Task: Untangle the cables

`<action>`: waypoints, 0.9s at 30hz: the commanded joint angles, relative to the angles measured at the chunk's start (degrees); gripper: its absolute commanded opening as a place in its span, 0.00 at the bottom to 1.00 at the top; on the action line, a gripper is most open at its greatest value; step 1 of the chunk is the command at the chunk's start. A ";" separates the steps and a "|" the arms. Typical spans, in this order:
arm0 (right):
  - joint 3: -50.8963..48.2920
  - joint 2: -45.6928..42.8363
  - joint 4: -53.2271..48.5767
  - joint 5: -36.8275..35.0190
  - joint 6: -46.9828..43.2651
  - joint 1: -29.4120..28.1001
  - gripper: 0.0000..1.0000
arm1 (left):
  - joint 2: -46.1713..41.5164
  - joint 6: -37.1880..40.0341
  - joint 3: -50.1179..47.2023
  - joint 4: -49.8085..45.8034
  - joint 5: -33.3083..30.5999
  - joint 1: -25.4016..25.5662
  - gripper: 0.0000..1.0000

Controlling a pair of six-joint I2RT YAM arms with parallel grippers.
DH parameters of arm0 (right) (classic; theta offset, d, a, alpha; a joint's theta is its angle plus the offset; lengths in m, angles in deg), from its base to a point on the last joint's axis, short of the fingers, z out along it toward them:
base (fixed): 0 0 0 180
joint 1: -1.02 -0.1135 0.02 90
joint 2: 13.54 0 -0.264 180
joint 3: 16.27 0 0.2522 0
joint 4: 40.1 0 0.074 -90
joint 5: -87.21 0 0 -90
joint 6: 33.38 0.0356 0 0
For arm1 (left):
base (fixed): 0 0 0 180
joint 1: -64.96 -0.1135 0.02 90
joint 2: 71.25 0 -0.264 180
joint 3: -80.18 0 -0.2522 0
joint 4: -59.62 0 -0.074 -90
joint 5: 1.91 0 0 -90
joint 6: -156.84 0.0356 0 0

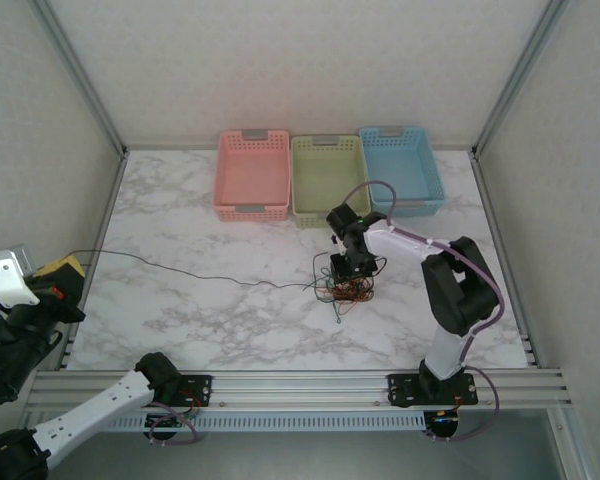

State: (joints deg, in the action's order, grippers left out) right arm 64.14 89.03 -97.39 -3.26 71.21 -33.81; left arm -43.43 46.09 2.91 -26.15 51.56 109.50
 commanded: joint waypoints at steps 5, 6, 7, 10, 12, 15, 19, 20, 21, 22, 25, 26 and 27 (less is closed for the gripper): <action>0.95 -1.62 -0.19 -1.63 0.18 -0.39 0.19 | -0.22 0.56 0.89 -0.71 -1.10 0.48 0.00; 0.86 -3.19 0.52 -0.46 0.39 -0.20 0.16 | -0.20 0.55 0.74 -0.83 -1.19 0.47 0.00; 0.78 -4.87 1.16 1.22 0.69 0.28 0.14 | -0.30 0.54 0.57 -0.84 -1.40 0.47 0.00; -0.12 -10.24 3.51 6.74 2.36 3.57 0.07 | -0.63 0.54 0.50 -0.94 -2.85 0.48 0.00; -1.37 -14.03 5.54 11.12 3.64 6.54 0.04 | -1.13 0.45 0.50 -1.22 -4.69 0.54 0.00; -3.02 -19.18 7.33 15.39 5.87 11.84 0.01 | -1.78 0.09 1.07 -2.16 -6.76 0.77 0.00; -6.48 -23.79 9.75 20.16 9.38 20.52 0.03 | -2.88 -0.67 1.94 -2.96 -8.29 1.16 0.00; -7.06 -24.20 9.86 20.78 9.80 22.13 0.03 | -3.09 -0.75 2.20 -3.26 -8.69 1.17 0.00; -7.59 -24.59 9.51 20.41 9.87 23.49 0.06 | -3.34 -0.95 2.61 -3.52 -9.11 1.25 0.00; -7.99 -24.77 8.98 19.37 9.93 24.55 0.08 | -3.61 -1.03 2.91 -3.68 -9.54 1.30 0.00; -9.83 -25.01 8.59 16.71 9.52 26.21 0.10 | -4.27 -1.26 3.56 -4.17 -10.24 1.75 0.00; -10.64 -25.00 8.78 15.85 9.40 26.59 0.11 | -4.54 -1.35 3.67 -4.27 -10.44 1.94 0.00; -11.35 -24.94 8.96 14.94 9.40 26.88 0.11 | -4.75 -1.55 3.73 -4.13 -10.56 2.12 0.00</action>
State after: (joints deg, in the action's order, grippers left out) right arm 54.52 64.77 -88.56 13.31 80.02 -7.83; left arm -46.97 45.39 5.51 -28.62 44.13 110.98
